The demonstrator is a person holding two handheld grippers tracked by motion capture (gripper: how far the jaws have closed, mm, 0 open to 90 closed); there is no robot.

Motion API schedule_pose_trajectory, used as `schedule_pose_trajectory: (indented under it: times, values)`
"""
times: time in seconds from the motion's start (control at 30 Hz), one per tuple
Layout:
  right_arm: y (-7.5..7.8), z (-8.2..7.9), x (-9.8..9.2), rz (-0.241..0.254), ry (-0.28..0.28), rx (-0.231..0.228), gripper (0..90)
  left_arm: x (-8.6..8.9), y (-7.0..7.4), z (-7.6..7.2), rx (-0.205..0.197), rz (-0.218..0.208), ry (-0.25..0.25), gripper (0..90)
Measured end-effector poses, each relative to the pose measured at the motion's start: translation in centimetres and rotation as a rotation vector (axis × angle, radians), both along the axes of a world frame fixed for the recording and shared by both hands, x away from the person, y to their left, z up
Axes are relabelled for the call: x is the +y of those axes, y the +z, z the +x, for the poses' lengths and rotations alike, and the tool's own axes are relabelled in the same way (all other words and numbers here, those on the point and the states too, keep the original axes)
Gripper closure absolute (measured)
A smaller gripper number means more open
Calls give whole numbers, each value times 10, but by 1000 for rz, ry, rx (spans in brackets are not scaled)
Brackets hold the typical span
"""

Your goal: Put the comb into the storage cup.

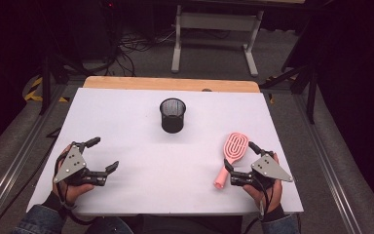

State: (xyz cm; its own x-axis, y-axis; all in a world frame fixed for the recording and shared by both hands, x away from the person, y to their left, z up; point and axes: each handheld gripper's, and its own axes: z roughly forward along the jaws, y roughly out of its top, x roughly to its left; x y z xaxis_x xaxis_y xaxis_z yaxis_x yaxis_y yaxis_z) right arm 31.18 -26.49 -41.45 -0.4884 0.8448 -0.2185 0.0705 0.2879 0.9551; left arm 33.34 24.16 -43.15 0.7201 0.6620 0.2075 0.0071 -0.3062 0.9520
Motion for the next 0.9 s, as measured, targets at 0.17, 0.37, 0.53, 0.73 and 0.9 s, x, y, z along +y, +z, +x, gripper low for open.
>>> schedule_pose_trajectory:
  times: [0.17, 0.37, 0.53, 0.73, 0.9]
  values:
    - [2, -2, 1, 0, 6, -6, 54, 0, 0, -2, -4, 15, -4, 62]
    - [3, 0, 3, -14, 21, 12, 65, 2, 0, -1, -2, 13, -8, 62]
    - [7, 2, -1, 13, 95, 66, 210, 1, -2, 0, -1, 26, -10, 62]
    - [8, 7, 4, -26, 113, 118, 451, 1, -3, 0, 6, 28, -8, 62]
    - [1, 17, 16, -115, 222, 243, 808, 0, -3, 0, 8, 31, -5, 63]
